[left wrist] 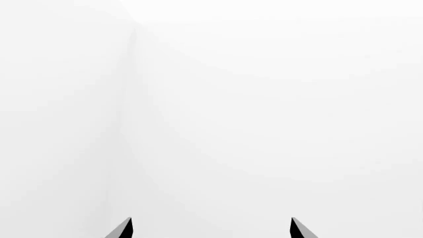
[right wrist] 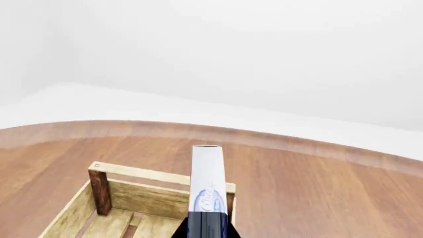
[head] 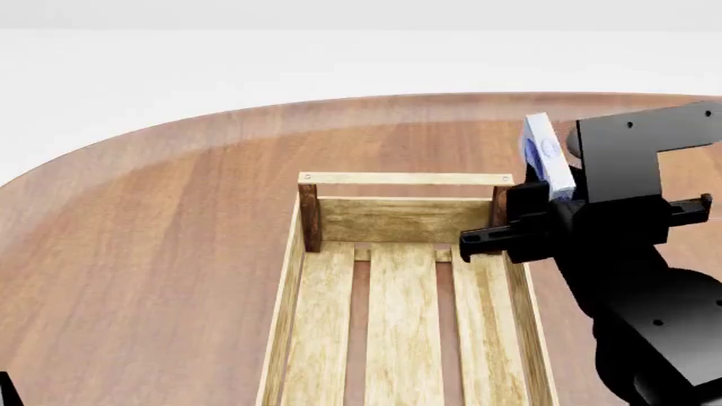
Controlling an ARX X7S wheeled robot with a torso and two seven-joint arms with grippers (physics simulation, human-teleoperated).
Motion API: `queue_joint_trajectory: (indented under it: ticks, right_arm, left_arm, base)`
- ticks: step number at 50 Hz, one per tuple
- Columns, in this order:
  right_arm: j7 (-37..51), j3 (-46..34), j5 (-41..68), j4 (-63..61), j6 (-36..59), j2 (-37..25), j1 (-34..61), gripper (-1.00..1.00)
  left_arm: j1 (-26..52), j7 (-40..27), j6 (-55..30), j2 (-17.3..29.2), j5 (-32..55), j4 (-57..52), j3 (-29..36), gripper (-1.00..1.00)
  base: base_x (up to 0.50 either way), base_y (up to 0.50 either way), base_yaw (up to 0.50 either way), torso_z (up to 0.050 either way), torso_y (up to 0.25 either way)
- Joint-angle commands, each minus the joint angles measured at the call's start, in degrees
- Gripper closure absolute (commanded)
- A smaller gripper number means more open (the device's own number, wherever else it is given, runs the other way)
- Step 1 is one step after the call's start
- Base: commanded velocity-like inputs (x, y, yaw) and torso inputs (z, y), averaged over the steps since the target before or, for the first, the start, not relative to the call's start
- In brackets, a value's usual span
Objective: Pick up the cream cheese and put it in the tray.
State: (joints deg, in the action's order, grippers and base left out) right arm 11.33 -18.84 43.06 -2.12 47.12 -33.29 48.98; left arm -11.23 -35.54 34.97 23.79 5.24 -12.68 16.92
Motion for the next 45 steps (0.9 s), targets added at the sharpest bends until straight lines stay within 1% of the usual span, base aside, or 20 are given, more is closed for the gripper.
queue_joint_trajectory:
  ticks: [1, 9, 26, 45]
  right_arm:
    - [-3.4, 2.2, 3.5, 0.1, 0.9, 0.6, 0.2, 1.00]
    - [-3.8, 1.1, 3.7, -0.3, 1.7, 1.1, 0.4, 1.00]
    - [-5.7, -4.5, 2.4, -1.4, 2.8, 3.4, 1.5, 1.00]
    - [-7.2, -7.2, 1.4, -0.7, 2.4, 4.5, 2.0, 1.00]
  left_arm:
    - [0.1, 0.0, 0.0, 0.1, 0.1, 0.1, 0.1, -1.00]
    - [0.2, 0.0, 0.1, 0.1, 0.1, 0.3, 0.2, -1.00]
    - [0.3, 0.1, 0.0, 0.3, 0.4, 0.2, 0.5, -1.00]
    - [0.6, 0.0, -0.6, 0.4, 0.2, 0.3, 0.8, -1.00]
  base:
    - [0.00, 0.00, 0.00, 0.000, 0.010]
    - [0.00, 0.00, 0.00, 0.000, 0.000]
    - [0.00, 0.00, 0.00, 0.001, 0.001]
    - [0.00, 0.00, 0.00, 0.000, 0.001]
